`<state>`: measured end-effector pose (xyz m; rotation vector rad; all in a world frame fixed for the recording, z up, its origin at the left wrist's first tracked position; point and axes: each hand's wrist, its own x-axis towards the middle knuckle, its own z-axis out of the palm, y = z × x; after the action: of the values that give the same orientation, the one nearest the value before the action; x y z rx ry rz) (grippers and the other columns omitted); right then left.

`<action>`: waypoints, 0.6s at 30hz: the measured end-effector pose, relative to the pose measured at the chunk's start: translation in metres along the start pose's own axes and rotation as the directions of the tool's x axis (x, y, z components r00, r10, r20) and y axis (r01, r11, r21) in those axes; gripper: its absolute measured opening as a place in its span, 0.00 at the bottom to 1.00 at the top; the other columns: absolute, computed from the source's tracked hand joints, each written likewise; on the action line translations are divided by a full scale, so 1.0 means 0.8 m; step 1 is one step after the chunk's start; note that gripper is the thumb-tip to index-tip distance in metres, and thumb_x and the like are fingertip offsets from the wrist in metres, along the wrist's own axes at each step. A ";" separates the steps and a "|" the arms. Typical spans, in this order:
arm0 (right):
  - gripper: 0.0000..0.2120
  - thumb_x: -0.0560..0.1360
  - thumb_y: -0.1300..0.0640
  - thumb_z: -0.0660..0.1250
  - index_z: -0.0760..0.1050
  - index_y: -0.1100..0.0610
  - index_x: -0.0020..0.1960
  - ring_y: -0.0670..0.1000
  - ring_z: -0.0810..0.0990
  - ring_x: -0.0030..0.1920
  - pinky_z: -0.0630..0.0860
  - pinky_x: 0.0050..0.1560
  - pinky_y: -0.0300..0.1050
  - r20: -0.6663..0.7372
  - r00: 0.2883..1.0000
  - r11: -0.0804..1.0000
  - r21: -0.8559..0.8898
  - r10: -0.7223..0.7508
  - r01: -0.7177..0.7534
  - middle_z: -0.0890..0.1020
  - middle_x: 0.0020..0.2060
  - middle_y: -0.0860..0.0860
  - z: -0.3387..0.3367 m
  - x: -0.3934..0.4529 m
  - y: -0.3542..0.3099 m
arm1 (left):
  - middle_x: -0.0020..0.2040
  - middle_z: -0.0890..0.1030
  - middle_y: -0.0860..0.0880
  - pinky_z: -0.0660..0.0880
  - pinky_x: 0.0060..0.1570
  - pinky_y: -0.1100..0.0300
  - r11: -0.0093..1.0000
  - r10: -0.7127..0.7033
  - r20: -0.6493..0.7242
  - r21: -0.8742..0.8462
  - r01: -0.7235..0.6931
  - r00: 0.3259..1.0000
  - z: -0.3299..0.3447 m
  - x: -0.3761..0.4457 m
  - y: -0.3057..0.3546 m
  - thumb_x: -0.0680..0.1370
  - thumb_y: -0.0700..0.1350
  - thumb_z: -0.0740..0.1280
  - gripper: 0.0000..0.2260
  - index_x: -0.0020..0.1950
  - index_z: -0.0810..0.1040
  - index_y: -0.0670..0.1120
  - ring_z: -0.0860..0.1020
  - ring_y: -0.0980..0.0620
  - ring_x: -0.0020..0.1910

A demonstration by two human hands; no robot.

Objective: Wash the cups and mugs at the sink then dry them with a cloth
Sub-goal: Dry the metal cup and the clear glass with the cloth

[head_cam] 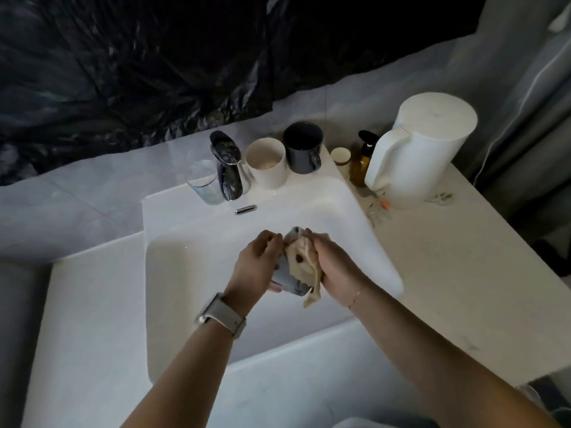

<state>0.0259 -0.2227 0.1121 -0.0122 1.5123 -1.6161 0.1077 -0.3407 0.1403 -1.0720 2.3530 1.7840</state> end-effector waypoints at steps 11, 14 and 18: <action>0.10 0.74 0.47 0.65 0.78 0.50 0.52 0.36 0.80 0.46 0.75 0.46 0.34 0.059 0.962 0.937 -0.214 -0.268 0.275 0.83 0.47 0.46 -0.016 -0.049 0.020 | 0.47 0.85 0.44 0.81 0.41 0.50 0.460 -0.288 0.072 -0.864 0.204 0.955 -0.015 -0.049 -0.057 0.81 0.51 0.58 0.14 0.51 0.80 0.47 0.85 0.45 0.43; 0.19 0.80 0.56 0.58 0.66 0.55 0.71 0.42 0.68 0.70 0.66 0.67 0.34 0.390 0.810 0.801 -0.240 -0.438 0.549 0.73 0.67 0.46 0.014 -0.072 0.043 | 0.46 0.85 0.42 0.80 0.43 0.51 0.307 -0.305 0.145 -0.921 0.241 0.941 -0.012 -0.053 -0.058 0.80 0.52 0.58 0.18 0.49 0.84 0.44 0.84 0.44 0.42; 0.16 0.82 0.51 0.54 0.70 0.55 0.66 0.50 0.70 0.68 0.65 0.70 0.48 0.447 0.758 0.665 -0.381 -0.475 0.642 0.74 0.65 0.51 0.036 -0.054 0.042 | 0.42 0.84 0.44 0.76 0.42 0.54 0.226 -0.360 0.121 -0.951 0.212 0.925 0.004 -0.063 -0.063 0.81 0.51 0.57 0.19 0.44 0.84 0.44 0.83 0.47 0.38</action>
<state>0.0871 -0.2149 0.1159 -1.1067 1.7343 -1.4984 0.1710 -0.3179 0.1159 -1.5241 0.6403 3.0089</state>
